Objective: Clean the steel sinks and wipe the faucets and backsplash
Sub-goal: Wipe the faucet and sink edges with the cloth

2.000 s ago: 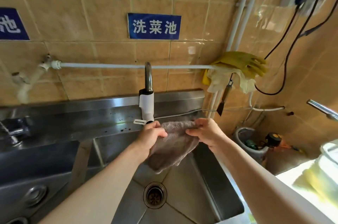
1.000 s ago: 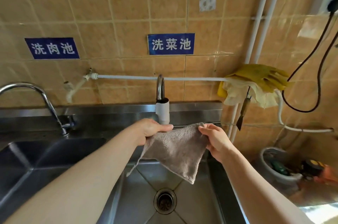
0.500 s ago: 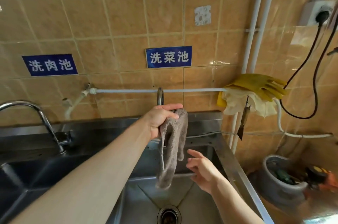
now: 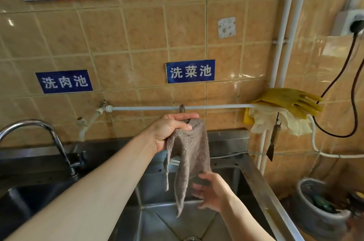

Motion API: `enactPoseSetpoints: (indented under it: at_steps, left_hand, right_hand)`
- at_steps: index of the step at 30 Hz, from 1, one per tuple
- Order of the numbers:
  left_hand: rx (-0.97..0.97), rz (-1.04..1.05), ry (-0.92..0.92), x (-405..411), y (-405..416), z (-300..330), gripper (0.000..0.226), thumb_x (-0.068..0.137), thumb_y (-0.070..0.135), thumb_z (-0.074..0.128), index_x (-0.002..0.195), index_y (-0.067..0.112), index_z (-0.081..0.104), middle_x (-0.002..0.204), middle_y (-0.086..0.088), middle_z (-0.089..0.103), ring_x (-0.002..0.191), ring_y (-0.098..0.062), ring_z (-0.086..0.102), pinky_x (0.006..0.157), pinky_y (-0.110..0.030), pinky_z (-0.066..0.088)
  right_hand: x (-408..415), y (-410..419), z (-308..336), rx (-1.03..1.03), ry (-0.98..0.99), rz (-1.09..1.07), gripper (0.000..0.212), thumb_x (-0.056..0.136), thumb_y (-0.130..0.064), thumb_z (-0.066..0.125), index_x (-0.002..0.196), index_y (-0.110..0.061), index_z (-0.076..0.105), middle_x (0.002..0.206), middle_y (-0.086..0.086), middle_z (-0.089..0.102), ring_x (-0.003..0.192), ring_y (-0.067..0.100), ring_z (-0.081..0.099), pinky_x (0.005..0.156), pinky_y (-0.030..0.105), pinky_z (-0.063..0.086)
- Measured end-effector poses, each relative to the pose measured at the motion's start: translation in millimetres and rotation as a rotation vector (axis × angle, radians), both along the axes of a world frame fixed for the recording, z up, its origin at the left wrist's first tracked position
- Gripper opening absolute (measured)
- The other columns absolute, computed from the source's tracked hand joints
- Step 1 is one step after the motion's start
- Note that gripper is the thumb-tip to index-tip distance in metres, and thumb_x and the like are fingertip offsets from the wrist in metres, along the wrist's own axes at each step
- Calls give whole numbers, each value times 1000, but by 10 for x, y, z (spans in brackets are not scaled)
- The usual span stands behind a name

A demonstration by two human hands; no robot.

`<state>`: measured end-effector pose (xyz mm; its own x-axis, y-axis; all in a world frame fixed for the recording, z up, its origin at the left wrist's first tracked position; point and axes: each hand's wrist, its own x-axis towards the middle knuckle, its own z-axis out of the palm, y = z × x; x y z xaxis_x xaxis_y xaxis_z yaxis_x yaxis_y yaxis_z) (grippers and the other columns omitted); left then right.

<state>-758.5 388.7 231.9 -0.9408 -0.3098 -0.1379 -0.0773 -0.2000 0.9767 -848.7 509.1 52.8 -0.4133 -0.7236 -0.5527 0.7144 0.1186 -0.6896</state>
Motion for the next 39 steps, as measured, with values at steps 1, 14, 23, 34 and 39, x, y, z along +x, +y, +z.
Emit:
enactPoseSetpoints:
  at_steps: [1,14,23,34,39]
  left_hand:
    - [-10,-5,-2,8,-18,0,39,84,-16,46,107,9,66,94,-15,69,74,-21,67,76,-31,56]
    - [-372,368,-106,187,-310,-53,38,83,-12,58,96,20,71,117,-5,64,89,-15,60,75,-21,51]
    - [-810,511,-476,289,-576,-481,26,89,4,62,113,11,68,114,-9,64,87,-18,54,82,-29,47]
    - [-1044,294,-624,162,-579,-923,19,85,23,69,87,4,73,83,-8,67,73,-17,57,61,-22,39]
    - [-717,281,-584,18,-515,-1153,29,84,27,67,65,7,59,65,-7,59,64,-21,58,60,-28,40]
  right_hand:
    - [42,-8,-11,-31,18,-3,36,70,-8,59,104,-14,48,112,21,62,119,37,49,109,55,16]
    - [-111,-6,104,116,447,-376,48,84,2,65,120,-16,38,103,14,54,84,25,58,62,34,50]
    - [-380,514,542,321,919,-89,47,76,21,58,112,-8,67,104,5,61,92,17,56,76,24,48]
    - [-495,538,586,628,1080,-110,15,87,-23,67,80,-10,65,86,7,66,79,19,62,70,31,51]
    - [-337,330,688,361,577,-230,13,97,-20,50,84,-17,53,95,12,61,94,30,60,93,45,50]
